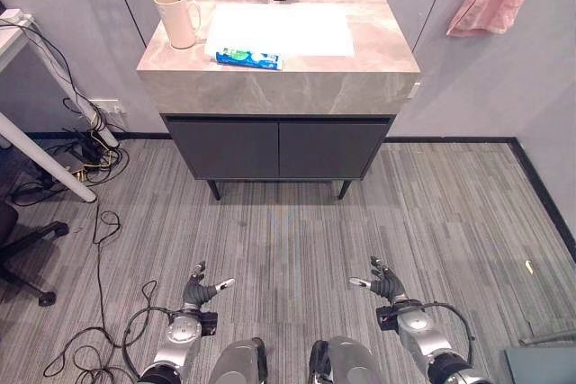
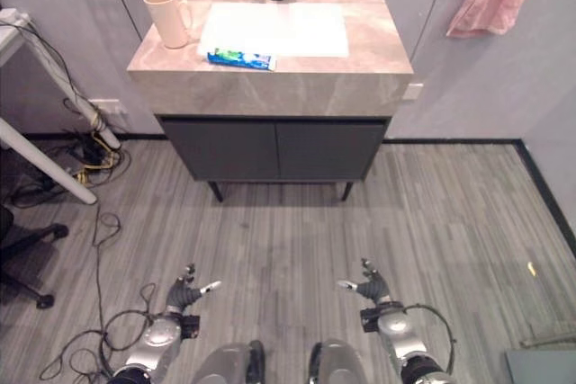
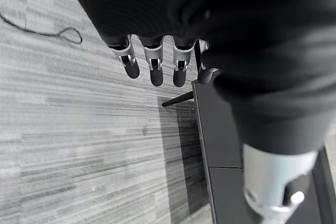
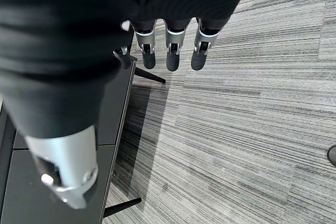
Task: Put brush and paste in cup on sink, flatten towel.
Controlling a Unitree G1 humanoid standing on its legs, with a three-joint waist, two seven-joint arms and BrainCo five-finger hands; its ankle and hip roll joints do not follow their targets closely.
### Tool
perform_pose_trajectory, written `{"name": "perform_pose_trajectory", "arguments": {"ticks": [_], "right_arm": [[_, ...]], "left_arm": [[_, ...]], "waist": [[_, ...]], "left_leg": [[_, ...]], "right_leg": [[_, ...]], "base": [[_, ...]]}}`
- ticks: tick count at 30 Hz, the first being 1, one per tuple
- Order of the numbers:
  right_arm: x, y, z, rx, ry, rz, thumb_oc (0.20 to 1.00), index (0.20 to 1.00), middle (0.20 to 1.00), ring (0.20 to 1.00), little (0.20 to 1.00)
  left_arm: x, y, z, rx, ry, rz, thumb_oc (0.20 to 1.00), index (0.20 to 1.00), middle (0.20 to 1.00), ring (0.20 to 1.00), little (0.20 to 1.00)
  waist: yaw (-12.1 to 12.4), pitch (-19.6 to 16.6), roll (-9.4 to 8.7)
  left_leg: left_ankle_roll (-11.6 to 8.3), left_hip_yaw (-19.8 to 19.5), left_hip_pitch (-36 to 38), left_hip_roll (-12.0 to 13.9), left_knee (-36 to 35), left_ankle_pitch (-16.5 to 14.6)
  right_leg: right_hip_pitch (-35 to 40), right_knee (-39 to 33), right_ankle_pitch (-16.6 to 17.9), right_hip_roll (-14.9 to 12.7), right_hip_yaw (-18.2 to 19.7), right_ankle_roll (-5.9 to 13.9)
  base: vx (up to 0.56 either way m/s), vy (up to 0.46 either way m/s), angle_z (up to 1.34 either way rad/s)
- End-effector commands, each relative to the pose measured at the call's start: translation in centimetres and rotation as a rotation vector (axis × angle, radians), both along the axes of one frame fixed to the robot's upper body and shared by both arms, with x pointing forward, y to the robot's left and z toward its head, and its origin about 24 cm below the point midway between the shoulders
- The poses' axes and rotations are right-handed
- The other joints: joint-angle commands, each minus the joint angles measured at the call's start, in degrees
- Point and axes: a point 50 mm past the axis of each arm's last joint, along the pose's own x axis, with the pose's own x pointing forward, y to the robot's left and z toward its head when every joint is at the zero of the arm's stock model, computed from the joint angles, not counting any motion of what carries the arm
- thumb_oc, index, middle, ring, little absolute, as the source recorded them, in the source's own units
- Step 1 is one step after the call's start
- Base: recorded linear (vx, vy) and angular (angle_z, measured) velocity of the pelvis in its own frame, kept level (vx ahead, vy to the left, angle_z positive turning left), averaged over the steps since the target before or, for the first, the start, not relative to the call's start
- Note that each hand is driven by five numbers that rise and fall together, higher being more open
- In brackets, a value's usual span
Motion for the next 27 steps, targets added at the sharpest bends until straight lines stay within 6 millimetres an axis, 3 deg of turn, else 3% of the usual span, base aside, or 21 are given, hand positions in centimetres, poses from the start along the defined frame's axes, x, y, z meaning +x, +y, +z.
{"name": "perform_pose_trajectory", "arguments": {"ticks": [1, 14, 23, 27], "right_arm": [[1.0, 0.4, 1.1, 0.046, -0.088, -0.006, 1.0, 1.0, 1.0, 1.0, 1.0], [0.2, 0.7, -0.1, 0.07, -0.021, -0.053, 1.0, 1.0, 1.0, 1.0, 1.0], [-0.3, 0.1, -0.5, 0.022, 0.007, -0.056, 1.0, 1.0, 1.0, 1.0, 1.0], [-0.2, -0.3, -0.3, 0.019, -0.005, -0.074, 1.0, 1.0, 1.0, 1.0, 1.0]], "left_arm": [[1.0, -0.2, 1.6, -0.034, -0.121, -0.015, 1.0, 1.0, 1.0, 1.0, 1.0], [0.2, -0.2, 0.5, -0.006, -0.063, 0.001, 1.0, 1.0, 1.0, 1.0, 1.0], [-1.5, -0.6, -1.1, -0.064, 0.018, 0.061, 1.0, 1.0, 1.0, 1.0, 1.0], [-1.4, -0.8, -1.2, -0.072, 0.019, 0.067, 1.0, 1.0, 1.0, 1.0, 1.0]], "waist": [[-0.5, -2.2, 0.76], [-0.6, -2.3, 0.59], [-0.4, -3.7, 1.01], [-0.6, -3.8, 0.8]], "left_leg": [[-3.72, 0.5, 3.3, 4.3, -2.2, 1.2], [-3.68, 0.7, 4.6, 4.2, -4.7, 2.0], [-3.93, 0.6, 9.0, 4.0, -18.8, 8.9], [-4.29, 0.5, 8.9, 4.4, -20.7, 10.2]], "right_leg": [[-0.8, -2.9, 12.4, -5.2, -0.1, 8.46], [0.3, -4.6, 12.8, -4.6, -0.5, 8.24], [2.8, -14.7, 15.1, -1.7, -1.0, 7.31], [2.8, -17.8, 15.5, -0.5, -0.9, 6.52]], "base": [[0.0, 0.0, 0.0], [0.01, -0.004, 0.0], [0.03, -0.046, -0.01], [0.01, -0.093, -0.02]]}}
